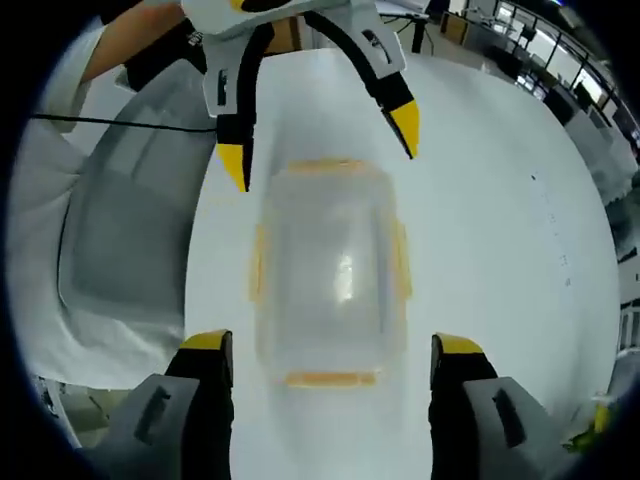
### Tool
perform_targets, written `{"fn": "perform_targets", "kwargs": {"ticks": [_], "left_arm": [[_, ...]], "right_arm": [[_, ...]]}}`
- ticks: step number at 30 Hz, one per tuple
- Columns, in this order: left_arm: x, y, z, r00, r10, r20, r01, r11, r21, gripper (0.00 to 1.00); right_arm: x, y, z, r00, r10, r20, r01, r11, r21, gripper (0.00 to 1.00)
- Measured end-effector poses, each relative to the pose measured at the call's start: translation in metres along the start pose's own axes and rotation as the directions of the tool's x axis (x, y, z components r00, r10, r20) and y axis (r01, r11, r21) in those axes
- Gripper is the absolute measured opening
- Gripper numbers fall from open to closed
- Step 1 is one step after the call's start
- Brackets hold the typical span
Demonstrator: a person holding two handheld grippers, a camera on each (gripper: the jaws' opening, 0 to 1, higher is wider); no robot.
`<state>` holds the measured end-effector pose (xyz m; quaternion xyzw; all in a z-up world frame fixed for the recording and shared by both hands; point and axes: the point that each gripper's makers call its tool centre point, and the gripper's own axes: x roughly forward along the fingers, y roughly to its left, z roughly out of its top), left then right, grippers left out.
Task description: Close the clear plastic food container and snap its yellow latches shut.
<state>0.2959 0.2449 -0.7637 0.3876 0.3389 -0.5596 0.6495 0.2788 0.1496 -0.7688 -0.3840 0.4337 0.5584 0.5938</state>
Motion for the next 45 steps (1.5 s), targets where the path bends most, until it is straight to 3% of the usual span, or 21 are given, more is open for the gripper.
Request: {"fn": "perform_targets", "kwargs": {"ticks": [3, 6, 10, 14, 20, 26, 36, 45], "left_arm": [[0.004, 0.0, 0.0, 1.0, -0.015, -0.013, 0.015, 1.0, 0.008, 0.8], [0.01, -0.001, -0.008, 0.997, -0.035, -0.062, 0.038, 0.998, 0.047, 0.82], [0.017, -0.006, -0.013, 0.994, -0.064, -0.093, 0.067, 0.997, 0.035, 0.91], [0.023, -0.006, -0.014, 0.993, -0.059, -0.104, 0.067, 0.995, 0.074, 0.88], [0.027, -0.005, -0.013, 0.993, -0.051, -0.111, 0.064, 0.991, 0.117, 0.81], [0.031, -0.013, -0.01, 0.992, -0.061, -0.111, 0.077, 0.986, 0.147, 0.72], [0.027, -0.013, -0.015, 0.991, -0.064, -0.118, 0.08, 0.987, 0.138, 0.72], [0.017, -0.013, -0.04, 0.985, -0.058, -0.16, 0.076, 0.991, 0.11, 0.72]], "right_arm": [[0.004, 0.001, -0.006, 1.0, -0.008, -0.008, 0.008, 1.0, 0.0, 0.86], [0.007, 0.002, -0.011, 1.0, -0.013, -0.023, 0.013, 1.0, 0.001, 0.86], [0.012, 0.002, -0.015, 0.999, -0.022, -0.035, 0.022, 1.0, -0.005, 0.87], [0.019, 0.003, -0.014, 0.999, -0.027, -0.02, 0.027, 1.0, -0.008, 0.83], [0.026, 0.001, -0.024, 0.998, -0.041, -0.053, 0.04, 0.999, -0.012, 0.81], [0.026, 0.0, -0.031, 0.997, -0.031, -0.068, 0.03, 0.999, -0.016, 0.71], [0.027, 0.0, -0.025, 0.997, -0.036, -0.061, 0.034, 0.999, -0.033, 0.7], [0.037, 0.002, 0.001, 0.999, -0.039, -0.032, 0.037, 0.997, -0.062, 0.7]]}}
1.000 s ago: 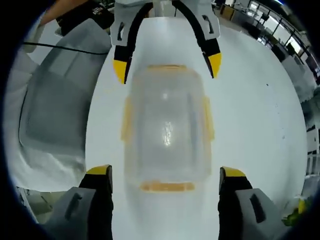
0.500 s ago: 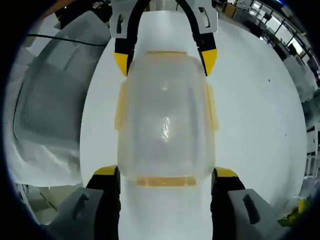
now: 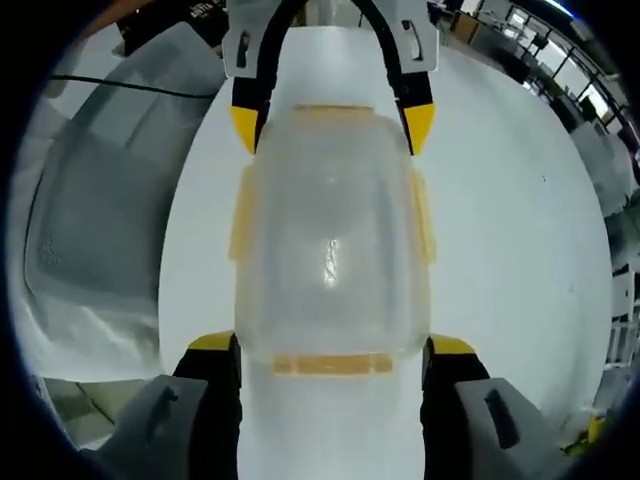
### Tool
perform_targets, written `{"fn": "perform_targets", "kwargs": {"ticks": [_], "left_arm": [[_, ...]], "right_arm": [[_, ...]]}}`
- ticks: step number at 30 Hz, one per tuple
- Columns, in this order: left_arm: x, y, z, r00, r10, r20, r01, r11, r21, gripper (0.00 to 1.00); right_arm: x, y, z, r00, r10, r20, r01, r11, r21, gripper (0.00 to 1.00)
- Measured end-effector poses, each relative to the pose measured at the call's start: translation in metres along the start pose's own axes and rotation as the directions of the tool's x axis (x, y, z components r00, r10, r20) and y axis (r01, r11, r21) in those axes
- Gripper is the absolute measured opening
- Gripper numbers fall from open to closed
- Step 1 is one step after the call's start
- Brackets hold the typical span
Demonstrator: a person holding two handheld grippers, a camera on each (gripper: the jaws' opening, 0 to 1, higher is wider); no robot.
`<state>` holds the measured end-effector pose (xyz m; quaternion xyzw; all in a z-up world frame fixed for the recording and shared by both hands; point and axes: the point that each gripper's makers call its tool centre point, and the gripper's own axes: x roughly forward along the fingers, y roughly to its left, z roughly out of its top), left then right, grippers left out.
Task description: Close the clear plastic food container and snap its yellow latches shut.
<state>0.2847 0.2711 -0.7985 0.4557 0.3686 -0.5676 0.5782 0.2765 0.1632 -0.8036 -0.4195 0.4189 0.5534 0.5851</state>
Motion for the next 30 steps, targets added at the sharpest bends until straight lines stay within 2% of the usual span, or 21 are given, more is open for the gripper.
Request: {"fn": "perform_targets", "kwargs": {"ticks": [5, 17, 30], "left_arm": [[-0.007, -0.006, -0.023, 0.999, 0.005, -0.036, -0.006, 1.0, -0.024, 0.72], [-0.019, -0.014, -0.059, 0.998, 0.035, -0.044, -0.039, 0.995, -0.092, 0.73], [-0.019, -0.01, -0.062, 0.998, 0.042, -0.044, -0.045, 0.995, -0.086, 0.74]], "right_arm": [[0.007, 0.002, 0.021, 1.0, -0.003, 0.015, 0.004, 1.0, -0.026, 0.71], [0.021, 0.001, 0.06, 0.998, -0.022, 0.052, 0.026, 0.997, -0.079, 0.72], [0.022, -0.003, 0.063, 0.998, -0.024, 0.057, 0.029, 0.997, -0.076, 0.72]]}}
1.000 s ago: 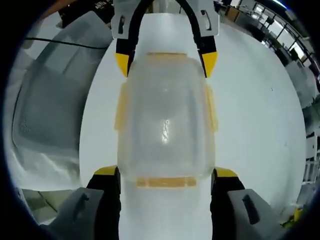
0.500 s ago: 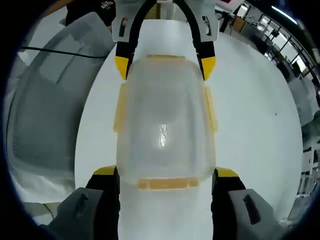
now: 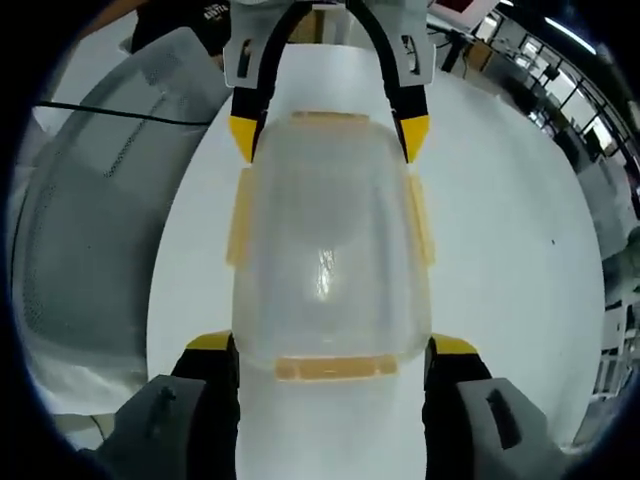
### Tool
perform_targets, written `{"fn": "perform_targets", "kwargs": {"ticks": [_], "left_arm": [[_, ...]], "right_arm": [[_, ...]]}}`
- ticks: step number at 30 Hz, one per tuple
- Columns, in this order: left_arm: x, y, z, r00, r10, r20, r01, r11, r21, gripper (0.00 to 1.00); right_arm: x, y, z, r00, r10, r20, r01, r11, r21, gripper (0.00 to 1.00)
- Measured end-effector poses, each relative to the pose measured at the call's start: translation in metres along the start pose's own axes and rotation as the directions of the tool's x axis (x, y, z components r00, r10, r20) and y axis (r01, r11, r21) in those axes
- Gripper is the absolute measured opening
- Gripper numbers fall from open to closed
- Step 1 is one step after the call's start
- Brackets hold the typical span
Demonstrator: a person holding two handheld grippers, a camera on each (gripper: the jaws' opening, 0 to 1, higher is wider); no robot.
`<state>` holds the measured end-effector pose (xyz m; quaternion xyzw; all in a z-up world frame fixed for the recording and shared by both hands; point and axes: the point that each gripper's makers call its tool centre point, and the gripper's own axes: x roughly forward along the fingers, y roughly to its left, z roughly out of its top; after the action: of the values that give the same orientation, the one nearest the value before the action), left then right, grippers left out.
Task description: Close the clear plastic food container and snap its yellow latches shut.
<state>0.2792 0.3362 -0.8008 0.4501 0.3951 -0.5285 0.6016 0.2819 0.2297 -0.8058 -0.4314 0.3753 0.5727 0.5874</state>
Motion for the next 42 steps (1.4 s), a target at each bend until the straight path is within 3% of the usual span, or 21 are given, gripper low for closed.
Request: {"fn": "perform_targets", "kwargs": {"ticks": [14, 20, 25, 30, 37, 42], "left_arm": [[0.005, 0.037, -0.008, 0.999, 0.054, -0.004, -0.054, 0.998, 0.02, 0.74], [0.006, 0.061, -0.01, 0.993, 0.121, -0.01, -0.121, 0.992, 0.038, 0.73], [0.003, 0.094, -0.011, 0.971, 0.239, -0.018, -0.235, 0.965, 0.116, 0.68], [0.005, 0.111, -0.013, 0.959, 0.284, -0.02, -0.281, 0.954, 0.105, 0.65], [0.008, 0.131, -0.018, 0.933, 0.358, -0.033, -0.35, 0.926, 0.138, 0.64], [0.009, 0.137, -0.018, 0.923, 0.382, -0.032, -0.375, 0.917, 0.136, 0.65]], "right_arm": [[0.002, -0.036, 0.005, 0.999, -0.049, 0.0, 0.049, 0.999, 0.006, 0.7], [0.0, -0.063, 0.006, 0.991, -0.13, -0.007, 0.13, 0.991, -0.013, 0.67], [-0.002, -0.088, 0.005, 0.978, -0.209, -0.013, 0.208, 0.978, -0.026, 0.61], [-0.002, -0.106, 0.007, 0.97, -0.242, 0.005, 0.242, 0.969, -0.052, 0.52], [-0.001, -0.12, 0.011, 0.964, -0.264, 0.033, 0.264, 0.964, -0.007, 0.52], [0.0, -0.126, 0.012, 0.959, -0.278, 0.048, 0.278, 0.96, -0.002, 0.52]]}}
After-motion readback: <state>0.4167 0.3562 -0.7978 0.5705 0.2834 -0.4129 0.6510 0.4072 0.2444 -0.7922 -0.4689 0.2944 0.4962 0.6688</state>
